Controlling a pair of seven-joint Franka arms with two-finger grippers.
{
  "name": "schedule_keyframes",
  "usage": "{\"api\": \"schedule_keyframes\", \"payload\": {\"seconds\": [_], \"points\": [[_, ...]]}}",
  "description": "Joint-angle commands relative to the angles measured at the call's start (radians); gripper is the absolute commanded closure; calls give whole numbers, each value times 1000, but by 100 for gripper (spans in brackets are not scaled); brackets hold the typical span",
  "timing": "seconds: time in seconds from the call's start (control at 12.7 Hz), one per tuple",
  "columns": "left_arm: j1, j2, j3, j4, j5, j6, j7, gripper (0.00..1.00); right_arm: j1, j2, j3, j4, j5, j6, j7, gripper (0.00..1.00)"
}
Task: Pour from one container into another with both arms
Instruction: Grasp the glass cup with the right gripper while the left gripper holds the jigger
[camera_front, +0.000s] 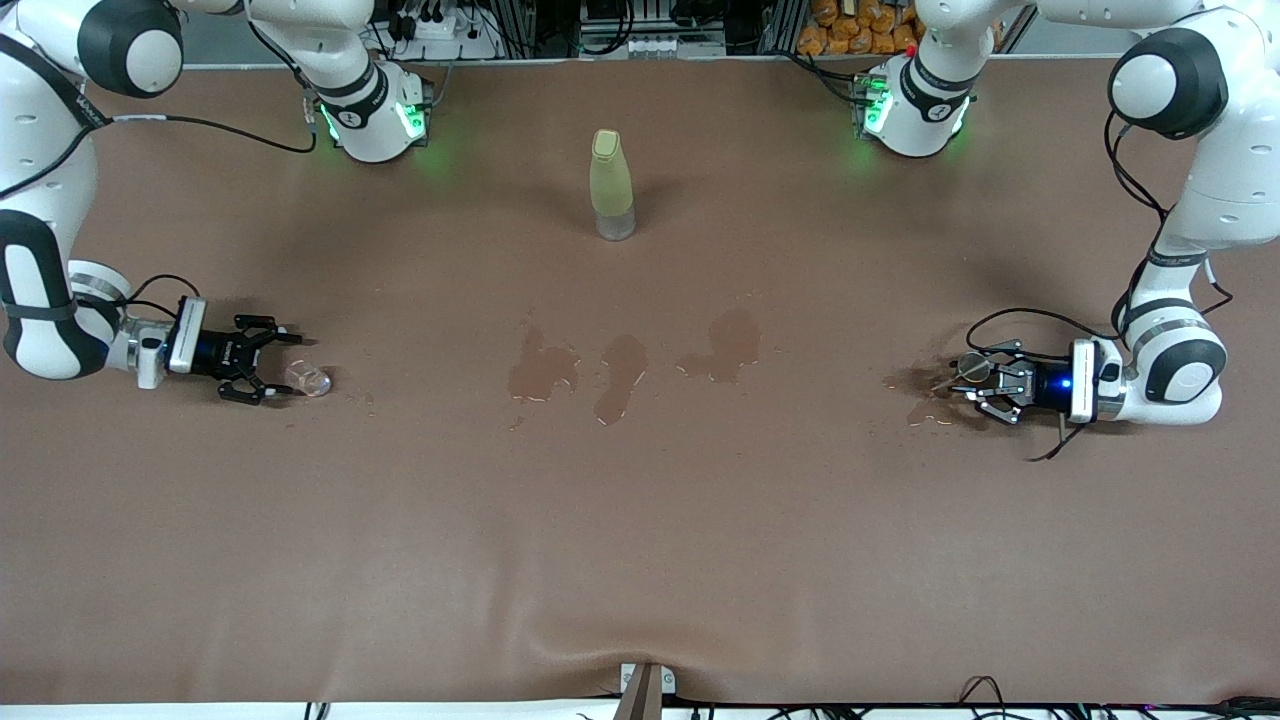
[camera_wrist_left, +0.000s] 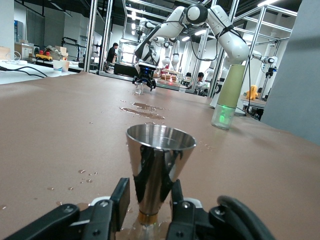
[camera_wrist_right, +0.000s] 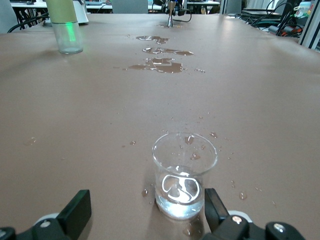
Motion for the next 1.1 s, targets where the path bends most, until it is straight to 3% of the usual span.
{"api": "schedule_keyframes", "payload": {"seconds": [0.0, 0.47, 1.02], "points": [[7, 2, -1, 4, -16, -18, 17, 69, -31, 28, 5, -17, 59, -28, -286, 0], [8, -4, -1, 5, -18, -18, 8, 98, -52, 58, 5, -7, 139, -41, -329, 0], [-42, -8, -39, 7, -116, -7, -46, 100, -41, 94, 33, -5, 211, -41, -344, 0]]}}
